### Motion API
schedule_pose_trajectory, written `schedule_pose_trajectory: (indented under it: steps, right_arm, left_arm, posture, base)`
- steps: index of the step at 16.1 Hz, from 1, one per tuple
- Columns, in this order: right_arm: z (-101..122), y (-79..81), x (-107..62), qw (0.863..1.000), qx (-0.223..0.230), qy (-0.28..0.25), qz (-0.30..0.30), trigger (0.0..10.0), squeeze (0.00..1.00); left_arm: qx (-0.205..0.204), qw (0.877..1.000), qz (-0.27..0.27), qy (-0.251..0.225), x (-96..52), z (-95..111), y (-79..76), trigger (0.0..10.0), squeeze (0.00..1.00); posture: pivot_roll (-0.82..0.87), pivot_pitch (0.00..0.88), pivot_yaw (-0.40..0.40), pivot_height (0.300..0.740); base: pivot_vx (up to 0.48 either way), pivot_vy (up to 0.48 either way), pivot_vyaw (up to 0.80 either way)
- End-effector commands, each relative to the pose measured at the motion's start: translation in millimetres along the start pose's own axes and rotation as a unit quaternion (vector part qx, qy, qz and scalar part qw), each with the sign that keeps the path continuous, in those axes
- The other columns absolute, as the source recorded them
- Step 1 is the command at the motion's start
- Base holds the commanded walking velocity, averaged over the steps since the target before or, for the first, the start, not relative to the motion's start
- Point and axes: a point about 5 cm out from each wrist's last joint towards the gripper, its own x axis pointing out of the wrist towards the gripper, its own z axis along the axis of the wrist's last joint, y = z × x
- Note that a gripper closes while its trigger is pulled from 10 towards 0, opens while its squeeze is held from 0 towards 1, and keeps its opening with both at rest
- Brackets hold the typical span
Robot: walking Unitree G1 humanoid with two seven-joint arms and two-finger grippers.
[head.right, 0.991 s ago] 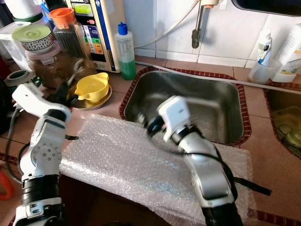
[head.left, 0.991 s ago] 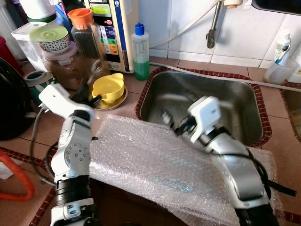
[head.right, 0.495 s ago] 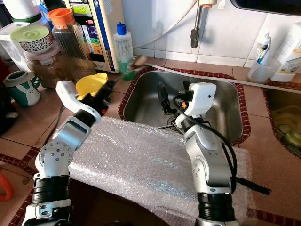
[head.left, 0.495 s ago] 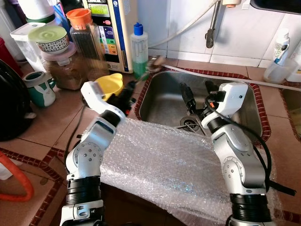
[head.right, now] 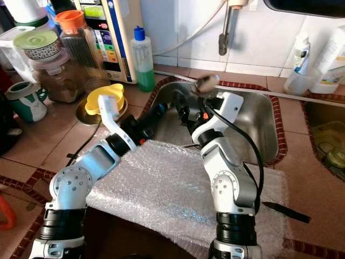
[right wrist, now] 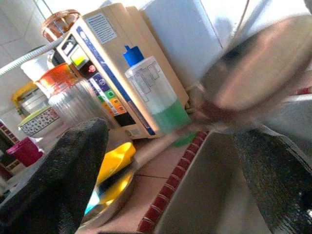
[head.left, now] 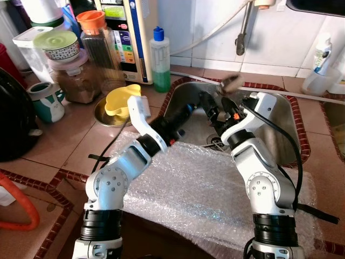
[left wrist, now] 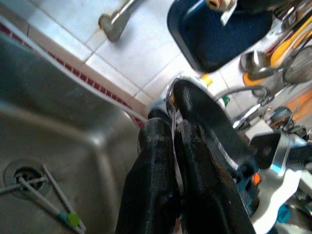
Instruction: Kitchen organization
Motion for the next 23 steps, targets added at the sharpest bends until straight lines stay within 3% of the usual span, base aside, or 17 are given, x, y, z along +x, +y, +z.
schedule_pose_trajectory:
  steps: [1, 2, 7, 14, 15, 16, 21, 22, 23]
  right_arm:
    - [-1.4, 3.6, 4.4, 1.000, 0.014, 0.003, 0.004, 10.0, 0.00]
    - [-1.9, 3.4, 5.2, 1.000, 0.026, 0.003, 0.002, 0.0, 0.00]
    - [0.1, -6.6, 10.3, 0.992, 0.117, -0.013, -0.041, 0.0, 0.00]
    - [-2.4, -8.2, 15.3, 0.985, 0.165, -0.006, -0.053, 0.0, 0.00]
    - [-1.7, -9.7, 15.5, 0.985, 0.165, -0.007, -0.056, 0.0, 0.00]
    - [-0.1, -11.6, 15.5, 0.985, 0.163, -0.011, -0.062, 0.0, 0.00]
    - [6.3, -21.7, 18.0, 0.983, 0.153, -0.030, -0.095, 0.0, 0.00]
    - [7.9, -23.7, 18.4, 0.983, 0.150, -0.037, -0.103, 0.0, 0.00]
    - [8.6, -24.9, 18.5, 0.982, 0.147, -0.040, -0.108, 0.0, 0.00]
  left_arm:
    - [0.013, 1.000, -0.020, 0.009, -1.2, -0.7, -7.6, 0.0, 0.00]
    - [0.012, 1.000, -0.021, 0.011, -1.8, -2.0, -8.4, 0.0, 0.00]
    - [0.012, 1.000, -0.024, 0.009, -3.9, -0.6, -9.7, 0.0, 0.00]
    - [0.025, 1.000, -0.011, 0.013, -4.7, -1.9, -5.3, 0.0, 0.00]
    - [0.031, 0.999, -0.007, 0.016, -4.9, -2.3, -3.6, 1.6, 0.00]
    - [0.038, 0.999, -0.003, 0.021, -5.5, -3.8, -2.6, 9.8, 0.00]
    - [0.052, 0.998, 0.022, 0.033, -6.7, -9.1, 3.2, 10.0, 0.00]
    - [0.050, 0.998, 0.027, 0.033, -7.2, -9.8, 4.8, 10.0, 1.00]
    - [0.050, 0.998, 0.029, 0.034, -7.3, -10.1, 5.3, 10.0, 1.00]
  posture:
    - [0.02, 0.038, 0.088, 0.740]
    - [0.02, 0.038, 0.088, 0.740]
    - [0.02, 0.039, 0.083, 0.740]
    - [0.02, 0.040, 0.088, 0.740]
    - [0.02, 0.040, 0.088, 0.740]
    - [0.02, 0.043, 0.087, 0.740]
    - [0.03, 0.044, 0.087, 0.740]
    - [0.03, 0.044, 0.087, 0.740]
    - [0.03, 0.046, 0.088, 0.740]
  base:
    - [0.000, 0.000, 0.00]
    - [0.000, 0.000, 0.00]
    - [0.000, 0.000, 0.00]
    - [0.000, 0.000, 0.00]
    - [0.000, 0.000, 0.00]
    - [0.000, 0.000, 0.00]
    - [0.000, 0.000, 0.00]
    - [0.000, 0.000, 0.00]
    - [0.000, 0.000, 0.00]
